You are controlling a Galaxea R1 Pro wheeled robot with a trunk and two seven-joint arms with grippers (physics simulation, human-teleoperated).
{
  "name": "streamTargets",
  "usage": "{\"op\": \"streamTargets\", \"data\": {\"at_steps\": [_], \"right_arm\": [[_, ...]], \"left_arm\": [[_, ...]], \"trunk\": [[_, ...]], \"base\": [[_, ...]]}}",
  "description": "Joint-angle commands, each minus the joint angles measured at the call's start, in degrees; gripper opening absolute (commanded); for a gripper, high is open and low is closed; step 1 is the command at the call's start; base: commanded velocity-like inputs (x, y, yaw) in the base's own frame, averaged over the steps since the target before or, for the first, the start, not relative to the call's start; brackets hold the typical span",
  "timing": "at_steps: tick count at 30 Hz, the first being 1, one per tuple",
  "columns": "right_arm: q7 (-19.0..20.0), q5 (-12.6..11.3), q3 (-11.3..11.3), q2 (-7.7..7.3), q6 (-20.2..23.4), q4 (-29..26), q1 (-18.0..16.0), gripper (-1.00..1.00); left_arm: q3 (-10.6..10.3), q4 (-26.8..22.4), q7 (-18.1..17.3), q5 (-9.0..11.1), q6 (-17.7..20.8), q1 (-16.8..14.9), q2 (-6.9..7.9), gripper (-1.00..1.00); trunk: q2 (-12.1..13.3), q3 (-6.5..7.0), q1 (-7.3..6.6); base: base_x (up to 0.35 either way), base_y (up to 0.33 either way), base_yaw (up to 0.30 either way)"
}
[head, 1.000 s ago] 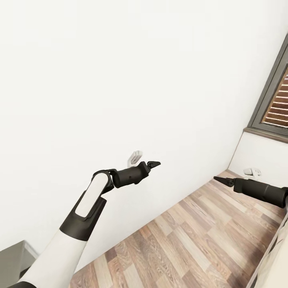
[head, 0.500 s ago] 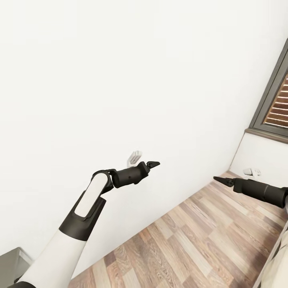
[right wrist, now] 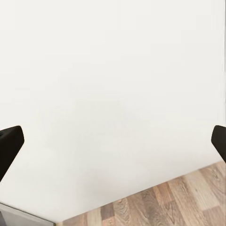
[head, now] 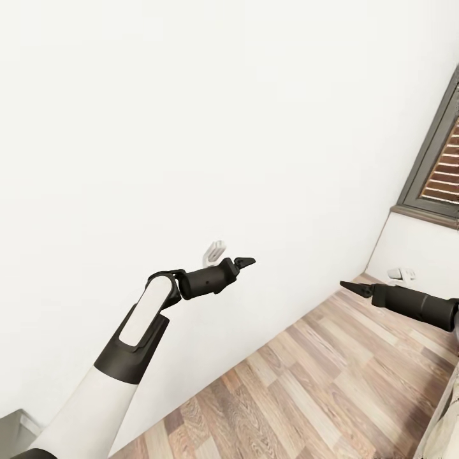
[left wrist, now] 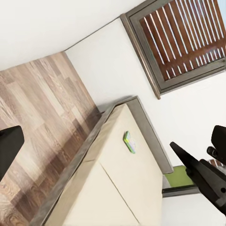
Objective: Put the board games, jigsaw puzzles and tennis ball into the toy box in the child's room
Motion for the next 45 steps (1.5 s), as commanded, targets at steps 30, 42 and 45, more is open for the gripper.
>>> {"op": "streamTargets", "data": {"at_steps": [30,42,45], "right_arm": [[0.3,0.1,0.0,-0.15,0.3,0.0,-0.1,1.00],[0.3,0.1,0.1,0.03,0.3,0.0,-0.1,1.00],[0.3,0.1,0.1,0.05,0.3,0.0,-0.1,1.00]], "left_arm": [[2.1,-4.8,0.4,0.8,1.7,2.6,3.10,1.00],[2.0,-6.2,0.3,0.5,3.2,2.8,3.60,1.00],[1.9,-6.5,0.3,0.4,3.3,2.8,3.69,1.00]], "trunk": [[-0.1,-0.13,0.04],[-4.5,-2.11,2.46],[-5.7,-2.64,3.12]], "base": [[0.006,0.002,-0.217],[0.000,0.000,-0.046],[0.000,0.000,-0.014]]}}
